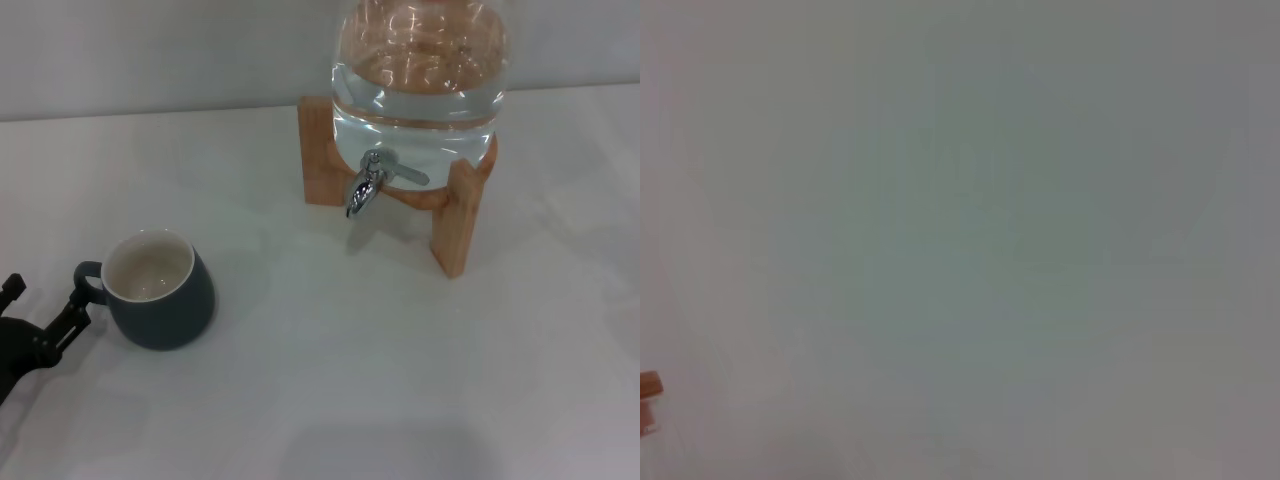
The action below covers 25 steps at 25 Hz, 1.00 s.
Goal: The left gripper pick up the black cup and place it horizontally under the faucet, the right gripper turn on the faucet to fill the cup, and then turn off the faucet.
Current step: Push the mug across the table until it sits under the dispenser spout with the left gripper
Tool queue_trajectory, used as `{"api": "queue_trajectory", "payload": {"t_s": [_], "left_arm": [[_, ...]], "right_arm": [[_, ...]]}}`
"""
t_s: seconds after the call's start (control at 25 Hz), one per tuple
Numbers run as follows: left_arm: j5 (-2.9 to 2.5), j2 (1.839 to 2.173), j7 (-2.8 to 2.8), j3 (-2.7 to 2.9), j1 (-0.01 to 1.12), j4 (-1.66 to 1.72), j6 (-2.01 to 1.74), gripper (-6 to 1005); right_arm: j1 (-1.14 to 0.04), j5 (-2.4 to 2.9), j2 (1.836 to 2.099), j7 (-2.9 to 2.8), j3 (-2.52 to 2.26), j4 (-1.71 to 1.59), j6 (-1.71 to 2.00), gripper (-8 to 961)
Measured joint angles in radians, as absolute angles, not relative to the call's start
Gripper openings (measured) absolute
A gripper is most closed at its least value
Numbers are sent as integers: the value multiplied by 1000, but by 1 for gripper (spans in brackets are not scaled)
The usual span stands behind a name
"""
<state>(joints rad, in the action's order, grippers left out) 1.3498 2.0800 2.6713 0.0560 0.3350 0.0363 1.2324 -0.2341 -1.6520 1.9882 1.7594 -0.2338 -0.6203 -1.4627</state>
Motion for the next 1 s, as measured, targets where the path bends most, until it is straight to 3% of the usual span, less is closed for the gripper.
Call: {"api": "queue_trajectory", "payload": {"t_s": [1.0], "left_arm": [[1343,2084,2670,63,392,36,1157,775]], "right_arm": [[-244,-1652,1988,1759,-233,-618,-1446,845]]}}
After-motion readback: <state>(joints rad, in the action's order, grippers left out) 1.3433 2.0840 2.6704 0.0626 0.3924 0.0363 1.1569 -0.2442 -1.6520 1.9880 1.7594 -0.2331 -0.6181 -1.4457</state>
